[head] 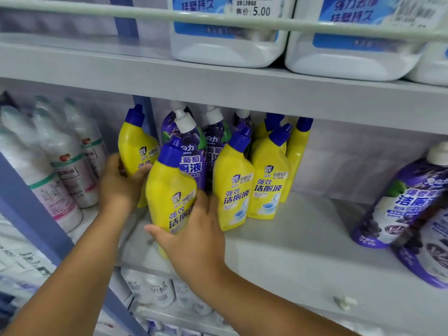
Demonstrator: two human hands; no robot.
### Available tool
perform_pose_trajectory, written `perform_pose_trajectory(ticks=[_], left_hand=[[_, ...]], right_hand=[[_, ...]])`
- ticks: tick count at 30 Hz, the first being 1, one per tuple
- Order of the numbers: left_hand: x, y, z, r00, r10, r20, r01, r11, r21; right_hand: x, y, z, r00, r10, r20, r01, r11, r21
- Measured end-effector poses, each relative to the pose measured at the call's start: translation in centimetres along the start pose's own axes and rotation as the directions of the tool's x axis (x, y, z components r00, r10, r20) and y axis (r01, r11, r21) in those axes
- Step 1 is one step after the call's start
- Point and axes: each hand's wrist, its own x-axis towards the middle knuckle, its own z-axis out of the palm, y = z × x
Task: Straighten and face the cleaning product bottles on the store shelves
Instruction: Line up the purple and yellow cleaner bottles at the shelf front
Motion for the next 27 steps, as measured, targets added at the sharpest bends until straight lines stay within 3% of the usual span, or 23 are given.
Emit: perform_pose_trajectory(ticks=[3,7,9,12,13,17,20,22,24,27], left_hand=[[0.4,0.7,0.0,0.999,-0.009,0.05,0.009,1.0,-0.002],[1.5,0.0,-1.0,0.983,-0.031,0.183,0.008,0.992,0.124],[1.2,-1.1,-2.2,0.989,-0.005,0.149,-0.013,0.992,0.122],[-3.3,-0.6,-3.9,0.976,-0.022,-0.216,0.009,0.998,-0.061],[-5.6,0.2,-3.7,0.961,-0.04,-0.272,-0.008,0.985,-0.175],[-15.6,3.9,0.0,0.999,0.034,0.0,-0.031,0.883,-0.468],[-21.0,7.4,5.5,0.956,0.123,0.265,0.022,0.874,-0.485],[-22.1,9.6,9.3,0.891,0.151,0.428,0.078,0.878,-0.472],[-22.7,11.6,12.7,0.82,0.199,0.537,0.105,0.87,-0.482],[-24.1,14.6,17.9,0.742,0.272,0.613,0.048,0.891,-0.452]], right_hand=[[0.7,-1.0,1.4,1.0,-0.013,-0.007,0.013,1.0,-0.017],[1.5,-1.6,2.4,1.0,0.006,-0.014,-0.006,1.0,-0.021],[1.6,-1.4,2.4,0.999,0.033,0.035,-0.033,0.999,0.015],[0.9,-0.1,0.7,0.979,0.087,0.185,-0.121,0.975,0.185],[0.2,0.8,-0.4,0.964,0.092,0.249,-0.156,0.955,0.251],[-2.8,5.7,-6.9,0.914,0.134,0.382,-0.295,0.868,0.401],[-3.6,10.1,-13.7,0.952,0.194,0.239,-0.294,0.801,0.521],[-4.2,13.4,-18.7,0.971,0.238,0.009,-0.204,0.809,0.552],[-5.2,16.6,-23.5,0.916,0.292,-0.276,-0.106,0.838,0.535],[-6.6,20.9,-29.6,0.745,0.331,-0.579,-0.097,0.913,0.396]])
